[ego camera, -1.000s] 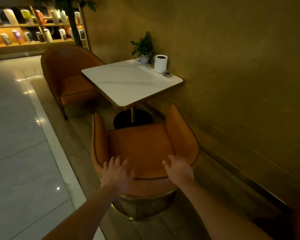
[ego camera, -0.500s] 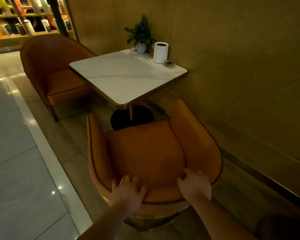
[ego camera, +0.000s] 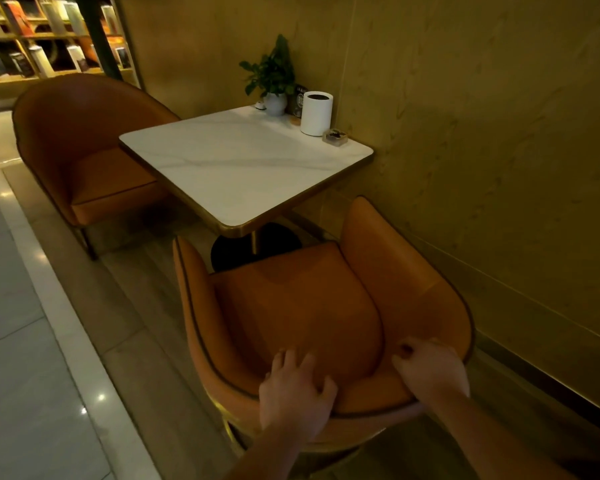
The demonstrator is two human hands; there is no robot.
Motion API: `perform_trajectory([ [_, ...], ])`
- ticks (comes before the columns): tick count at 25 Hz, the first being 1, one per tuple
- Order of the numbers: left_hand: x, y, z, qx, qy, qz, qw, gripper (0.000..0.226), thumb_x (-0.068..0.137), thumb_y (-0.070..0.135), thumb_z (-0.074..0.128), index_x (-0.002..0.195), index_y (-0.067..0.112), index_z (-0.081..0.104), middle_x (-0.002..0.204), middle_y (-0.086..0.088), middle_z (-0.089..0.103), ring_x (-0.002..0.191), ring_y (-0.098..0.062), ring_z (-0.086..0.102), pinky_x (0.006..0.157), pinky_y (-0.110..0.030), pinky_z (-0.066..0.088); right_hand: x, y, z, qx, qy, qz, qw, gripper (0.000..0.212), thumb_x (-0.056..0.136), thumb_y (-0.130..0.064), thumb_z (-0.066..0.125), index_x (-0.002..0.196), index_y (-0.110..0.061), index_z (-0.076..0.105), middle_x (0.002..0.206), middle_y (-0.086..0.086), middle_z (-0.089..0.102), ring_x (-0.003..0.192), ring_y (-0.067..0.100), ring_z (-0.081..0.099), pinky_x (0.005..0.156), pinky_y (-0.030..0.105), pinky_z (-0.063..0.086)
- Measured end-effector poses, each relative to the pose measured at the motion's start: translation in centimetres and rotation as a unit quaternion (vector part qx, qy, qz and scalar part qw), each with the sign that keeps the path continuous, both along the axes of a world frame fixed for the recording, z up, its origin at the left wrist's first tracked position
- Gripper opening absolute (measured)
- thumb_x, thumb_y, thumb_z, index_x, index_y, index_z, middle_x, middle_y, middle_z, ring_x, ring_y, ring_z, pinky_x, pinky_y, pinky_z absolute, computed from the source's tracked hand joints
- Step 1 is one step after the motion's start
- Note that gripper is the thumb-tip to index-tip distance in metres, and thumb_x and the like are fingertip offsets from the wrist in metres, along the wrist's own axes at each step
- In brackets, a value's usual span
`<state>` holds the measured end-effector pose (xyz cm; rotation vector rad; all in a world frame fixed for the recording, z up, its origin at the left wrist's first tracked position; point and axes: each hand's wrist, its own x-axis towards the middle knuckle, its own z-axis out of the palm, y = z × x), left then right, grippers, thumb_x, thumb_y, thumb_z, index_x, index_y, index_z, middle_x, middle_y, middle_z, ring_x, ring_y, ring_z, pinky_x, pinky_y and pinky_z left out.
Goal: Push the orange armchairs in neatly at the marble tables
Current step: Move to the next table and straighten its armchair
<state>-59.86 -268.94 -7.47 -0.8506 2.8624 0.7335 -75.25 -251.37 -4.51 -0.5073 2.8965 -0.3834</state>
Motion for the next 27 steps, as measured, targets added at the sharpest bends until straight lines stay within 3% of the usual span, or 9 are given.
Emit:
perform_trajectory([
  [4,-5.3,0.7,-0.4,-0.004,-0.010,0.023,1.000,0.059,0.087,0.063,0.028,0.132,0.031,0.048,0.143,0.003,0.044,0.135,-0.023,0.037,0.099,-0.047,0.047,-6.1,0.1,-0.7,-0.011,0.006,0.007,1.000,0.032,0.087,-0.048,0.056,0.118,-0.040,0.062,0.107,-0.005,0.059,0.108,0.023,0.055,0.080,0.033,0.043],
  [9,-10.6,2.4,-0.6,-0.017,0.000,0.042,0.999,0.057,0.086,0.062,0.031,0.128,0.030,0.052,0.134,0.004,0.048,0.127,-0.023,0.042,0.093,-0.047,0.048,-13.3,0.0,-0.7,-0.017,0.013,0.030,0.999,0.034,0.087,-0.046,0.059,0.120,-0.038,0.062,0.117,-0.001,0.063,0.107,0.024,0.057,0.077,0.032,0.041],
  [16,-15.2,2.1,-0.6,-0.032,0.024,0.064,0.997,0.056,0.087,0.063,0.028,0.130,0.034,0.049,0.149,0.006,0.039,0.135,-0.020,0.038,0.089,-0.043,0.052,-18.9,-1.2,-0.5,-0.017,0.005,0.064,0.998,0.036,0.086,-0.045,0.059,0.121,-0.036,0.062,0.117,0.001,0.063,0.106,0.025,0.057,0.076,0.032,0.042],
  [22,-16.2,-0.9,-1.1,-0.042,0.040,0.073,0.996,0.058,0.089,0.064,0.030,0.140,0.040,0.043,0.154,0.009,0.035,0.135,-0.017,0.039,0.095,-0.040,0.048,-18.7,-3.1,-0.6,-0.051,0.014,0.071,0.996,0.027,0.089,-0.042,0.054,0.110,-0.030,0.065,0.084,-0.006,0.052,0.083,0.015,0.049,0.068,0.031,0.043],
  [27,-17.4,-3.5,-1.3,-0.036,0.034,0.081,0.996,0.064,0.087,0.067,0.024,0.143,0.040,0.040,0.151,0.008,0.036,0.132,-0.017,0.043,0.097,-0.043,0.048,-19.3,-4.7,-0.7,-0.063,0.027,0.058,0.996,0.027,0.088,-0.046,0.054,0.110,-0.034,0.065,0.080,-0.010,0.053,0.080,0.014,0.050,0.067,0.030,0.041],
])
